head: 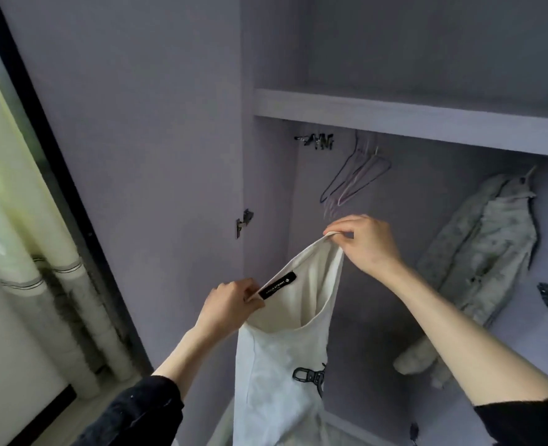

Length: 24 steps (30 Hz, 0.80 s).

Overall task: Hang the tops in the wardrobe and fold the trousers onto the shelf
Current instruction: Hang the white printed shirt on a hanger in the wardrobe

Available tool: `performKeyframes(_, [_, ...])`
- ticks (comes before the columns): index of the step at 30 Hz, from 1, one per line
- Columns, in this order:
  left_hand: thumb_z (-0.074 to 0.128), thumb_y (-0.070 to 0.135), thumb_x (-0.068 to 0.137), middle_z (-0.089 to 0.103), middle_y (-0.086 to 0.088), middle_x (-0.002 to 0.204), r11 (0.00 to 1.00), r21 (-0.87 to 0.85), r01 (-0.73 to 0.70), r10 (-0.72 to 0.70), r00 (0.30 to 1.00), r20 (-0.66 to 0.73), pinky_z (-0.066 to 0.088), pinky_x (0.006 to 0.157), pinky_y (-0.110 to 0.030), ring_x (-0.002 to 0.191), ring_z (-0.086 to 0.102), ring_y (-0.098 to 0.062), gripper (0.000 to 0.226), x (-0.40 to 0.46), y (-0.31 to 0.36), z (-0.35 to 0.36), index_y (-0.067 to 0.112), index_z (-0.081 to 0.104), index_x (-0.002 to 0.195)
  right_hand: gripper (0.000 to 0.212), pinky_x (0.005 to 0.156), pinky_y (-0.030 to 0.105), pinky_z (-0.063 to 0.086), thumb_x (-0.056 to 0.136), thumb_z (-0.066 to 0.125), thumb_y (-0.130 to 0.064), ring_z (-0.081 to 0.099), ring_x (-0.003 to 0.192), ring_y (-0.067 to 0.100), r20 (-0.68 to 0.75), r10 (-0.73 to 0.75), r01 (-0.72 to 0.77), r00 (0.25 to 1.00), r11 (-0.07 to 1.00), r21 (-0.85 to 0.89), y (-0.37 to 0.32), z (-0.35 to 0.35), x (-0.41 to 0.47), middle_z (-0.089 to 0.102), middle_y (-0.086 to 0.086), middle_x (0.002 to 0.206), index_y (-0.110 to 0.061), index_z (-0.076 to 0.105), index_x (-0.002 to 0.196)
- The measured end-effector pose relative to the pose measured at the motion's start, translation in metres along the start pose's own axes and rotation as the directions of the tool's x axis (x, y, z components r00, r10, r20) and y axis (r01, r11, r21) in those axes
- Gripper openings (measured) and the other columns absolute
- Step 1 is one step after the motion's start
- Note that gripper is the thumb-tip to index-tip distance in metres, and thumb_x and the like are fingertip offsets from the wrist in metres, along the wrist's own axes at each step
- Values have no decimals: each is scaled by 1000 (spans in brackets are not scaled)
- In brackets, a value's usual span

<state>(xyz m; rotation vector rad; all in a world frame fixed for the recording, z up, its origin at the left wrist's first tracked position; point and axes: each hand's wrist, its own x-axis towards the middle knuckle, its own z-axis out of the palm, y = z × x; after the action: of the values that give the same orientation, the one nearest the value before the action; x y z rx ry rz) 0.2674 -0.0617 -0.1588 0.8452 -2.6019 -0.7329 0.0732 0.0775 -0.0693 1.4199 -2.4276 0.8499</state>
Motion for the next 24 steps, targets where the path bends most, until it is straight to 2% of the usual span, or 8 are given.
performKeyframes(2, [56, 29, 90, 65, 6, 88, 987, 139, -75, 86, 993, -75, 33, 71, -29, 88, 60, -21, 11, 8, 3, 8, 25, 64, 97, 19, 95, 35, 38, 89, 58, -21, 58, 104, 13, -7, 72, -73, 997, 995, -62, 15, -1, -6, 69, -15, 105, -30, 75, 91])
performKeyframes(5, [66, 18, 71, 64, 6, 70, 887, 407, -217, 309, 935, -175, 40, 65, -31, 64, 64, -20, 8, 23, 3, 24, 24, 66, 74, 22, 92, 33, 39, 90, 56, -18, 59, 103, 17, -24, 188, -189, 982, 976, -111, 39, -3, -13, 69, -12, 107, -29, 75, 91])
performKeyframes(7, [71, 10, 58, 59, 5, 60, 824, 519, -230, 363, 916, -171, 41, 59, -30, 54, 59, -20, 17, 37, 8, 35, 24, 63, 64, 22, 94, 38, 41, 88, 57, -16, 60, 103, 20, -41, 245, -248, 969, 962, -110, 58, -4, -12, 70, -10, 107, -28, 76, 90])
performKeyframes(10, [63, 9, 56, 57, 3, 59, 772, 596, -222, 385, 909, -159, 33, 62, -32, 53, 57, -22, 14, 57, 19, 50, 21, 61, 63, 21, 94, 40, 43, 88, 58, -14, 61, 102, 22, -41, 278, -281, 960, 952, -123, 81, 2, -7, 70, -7, 107, -25, 76, 92])
performKeyframes(14, [78, 4, 49, 57, -1, 54, 780, 606, -159, 279, 954, -109, 40, 59, -31, 47, 56, -24, 28, 96, 23, 75, 16, 56, 61, 20, 91, 37, 43, 88, 57, -15, 64, 97, 21, -24, 325, -325, 946, 936, -138, 120, 12, 3, 70, -9, 104, -25, 75, 91])
performKeyframes(18, [84, 3, 41, 57, -6, 46, 819, 568, -79, 156, 984, -87, 45, 55, -29, 41, 56, -25, 34, 134, 26, 97, 11, 56, 59, 23, 88, 36, 42, 86, 53, -14, 63, 98, 23, 106, 390, -362, 915, 908, -212, 163, 33, 7, 67, -9, 102, -27, 72, 88])
performKeyframes(21, [69, 12, 72, 69, -7, 73, 863, 505, -22, 51, 998, -43, 42, 74, -34, 69, 66, -29, 10, 153, 40, 112, 12, 62, 80, 25, 91, 35, 43, 88, 50, -18, 62, 102, 22, 204, 415, -358, 886, 895, -265, 190, 45, 16, 68, -8, 109, -29, 70, 97])
performKeyframes(24, [47, 24, 90, 69, -5, 98, 931, 358, 77, -67, 997, -41, 37, 86, -34, 96, 62, -29, 17, 170, 54, 122, 17, 62, 97, 29, 93, 32, 42, 90, 48, -20, 61, 108, 21, 297, 427, -335, 854, 888, -315, 208, 49, 25, 68, -5, 114, -29, 69, 108])
